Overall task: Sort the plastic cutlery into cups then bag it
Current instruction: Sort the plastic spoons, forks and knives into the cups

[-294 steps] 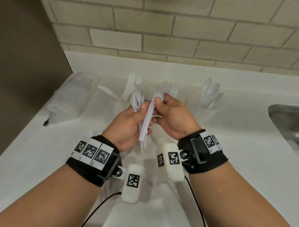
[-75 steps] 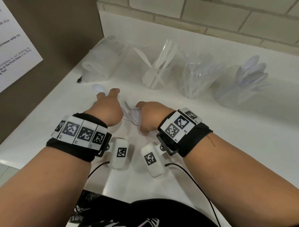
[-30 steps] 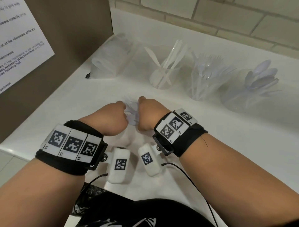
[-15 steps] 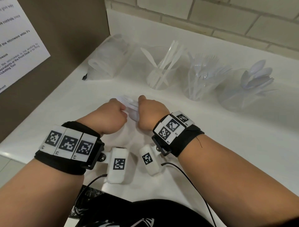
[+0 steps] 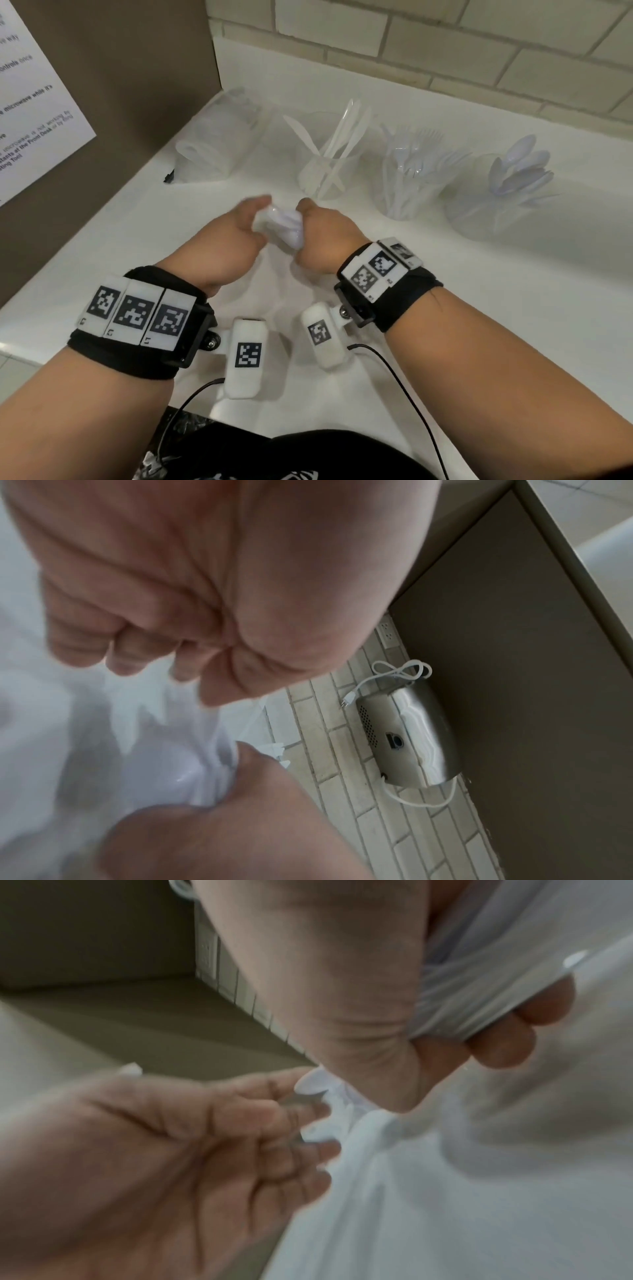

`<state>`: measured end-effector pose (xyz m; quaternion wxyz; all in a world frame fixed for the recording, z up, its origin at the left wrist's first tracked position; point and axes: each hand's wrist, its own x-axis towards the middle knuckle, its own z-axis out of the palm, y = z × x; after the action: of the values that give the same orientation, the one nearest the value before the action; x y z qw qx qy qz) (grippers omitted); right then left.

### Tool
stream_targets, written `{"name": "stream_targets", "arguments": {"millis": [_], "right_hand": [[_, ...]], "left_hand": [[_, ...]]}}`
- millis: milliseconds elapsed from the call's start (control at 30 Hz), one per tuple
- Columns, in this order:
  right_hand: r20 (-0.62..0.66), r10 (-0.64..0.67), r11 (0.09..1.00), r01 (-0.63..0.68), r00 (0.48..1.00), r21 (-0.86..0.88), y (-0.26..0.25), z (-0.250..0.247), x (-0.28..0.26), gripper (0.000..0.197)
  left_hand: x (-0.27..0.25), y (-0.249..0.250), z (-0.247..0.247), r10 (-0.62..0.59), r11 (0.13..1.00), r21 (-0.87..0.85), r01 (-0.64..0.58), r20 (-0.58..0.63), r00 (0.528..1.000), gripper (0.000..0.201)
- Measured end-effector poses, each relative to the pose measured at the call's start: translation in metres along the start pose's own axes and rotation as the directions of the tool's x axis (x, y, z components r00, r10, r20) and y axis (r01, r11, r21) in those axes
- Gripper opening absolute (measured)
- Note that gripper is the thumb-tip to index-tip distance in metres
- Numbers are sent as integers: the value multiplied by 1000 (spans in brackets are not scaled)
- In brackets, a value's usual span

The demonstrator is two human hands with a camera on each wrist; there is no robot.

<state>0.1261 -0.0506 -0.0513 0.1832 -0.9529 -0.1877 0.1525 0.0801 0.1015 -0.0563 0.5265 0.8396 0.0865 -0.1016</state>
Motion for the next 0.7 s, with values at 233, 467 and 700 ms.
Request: {"name": "stream_targets", "arguments": {"millis": [233, 467, 700], "right_hand": [[-363, 63, 303, 328, 930, 895, 2, -66, -7, 34], [-558, 123, 137, 543, 820, 828, -10, -84, -13, 32], [-681, 243, 433, 551, 691, 714, -11, -81, -11, 49]], "left_hand": [[13, 19, -1, -132, 513, -837, 190, 141, 981, 38], [13, 42, 29, -5, 425, -784, 453, 498, 867, 74], [20, 60, 38, -35, 213, -811, 545, 552, 833, 64]]}}
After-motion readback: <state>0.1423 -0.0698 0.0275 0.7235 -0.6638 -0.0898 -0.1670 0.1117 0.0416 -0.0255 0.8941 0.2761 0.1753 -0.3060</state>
